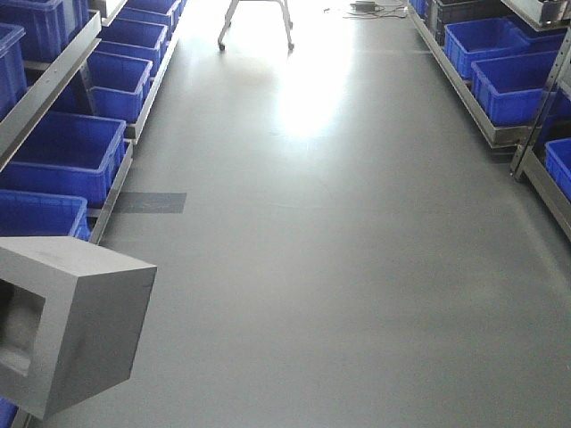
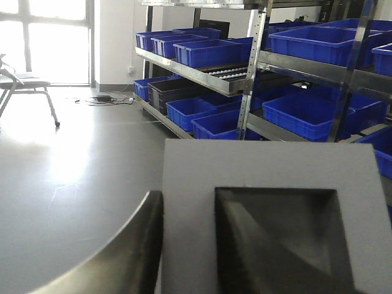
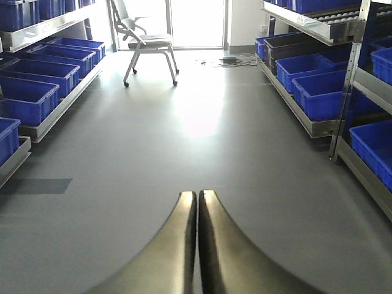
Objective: Sort gray base to blue bin
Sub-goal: 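Drive the base down the aisle between blue bin shelves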
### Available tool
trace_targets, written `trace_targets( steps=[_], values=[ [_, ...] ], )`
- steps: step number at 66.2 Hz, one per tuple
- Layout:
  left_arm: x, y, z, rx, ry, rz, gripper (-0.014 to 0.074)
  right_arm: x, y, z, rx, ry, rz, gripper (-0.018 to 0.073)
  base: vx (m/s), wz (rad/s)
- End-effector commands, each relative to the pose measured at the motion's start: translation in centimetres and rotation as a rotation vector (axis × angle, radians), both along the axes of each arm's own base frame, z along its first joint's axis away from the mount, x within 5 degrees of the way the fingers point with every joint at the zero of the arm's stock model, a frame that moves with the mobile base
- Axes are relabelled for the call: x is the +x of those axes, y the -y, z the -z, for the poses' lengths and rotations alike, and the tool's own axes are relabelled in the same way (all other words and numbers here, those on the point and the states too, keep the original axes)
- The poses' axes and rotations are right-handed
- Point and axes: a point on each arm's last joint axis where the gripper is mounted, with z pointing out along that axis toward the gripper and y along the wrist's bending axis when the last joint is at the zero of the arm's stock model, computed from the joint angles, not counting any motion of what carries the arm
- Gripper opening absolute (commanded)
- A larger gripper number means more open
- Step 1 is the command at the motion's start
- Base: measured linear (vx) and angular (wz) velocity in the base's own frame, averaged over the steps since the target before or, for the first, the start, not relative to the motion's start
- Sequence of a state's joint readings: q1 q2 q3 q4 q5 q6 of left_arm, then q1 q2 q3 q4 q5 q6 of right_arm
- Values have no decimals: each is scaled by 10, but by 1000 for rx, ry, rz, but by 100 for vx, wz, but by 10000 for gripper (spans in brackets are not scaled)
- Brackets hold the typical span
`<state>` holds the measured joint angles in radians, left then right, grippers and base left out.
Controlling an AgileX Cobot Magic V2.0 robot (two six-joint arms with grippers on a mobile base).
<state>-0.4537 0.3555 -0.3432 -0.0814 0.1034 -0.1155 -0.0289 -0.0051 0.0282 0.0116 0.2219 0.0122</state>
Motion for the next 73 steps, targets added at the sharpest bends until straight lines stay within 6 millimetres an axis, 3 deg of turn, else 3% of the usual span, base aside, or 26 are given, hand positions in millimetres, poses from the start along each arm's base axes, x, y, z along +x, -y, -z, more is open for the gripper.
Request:
trace_targets(
  steps=[1, 73],
  values=[
    [-1, -1, -20, -73, 119, -3, 2, 2, 0, -5, -18, 52, 2, -5, 49, -4],
    [-1, -1, -20, -73, 119, -3, 2, 2, 0, -5, -18, 52, 2, -5, 45, -1]
  ],
)
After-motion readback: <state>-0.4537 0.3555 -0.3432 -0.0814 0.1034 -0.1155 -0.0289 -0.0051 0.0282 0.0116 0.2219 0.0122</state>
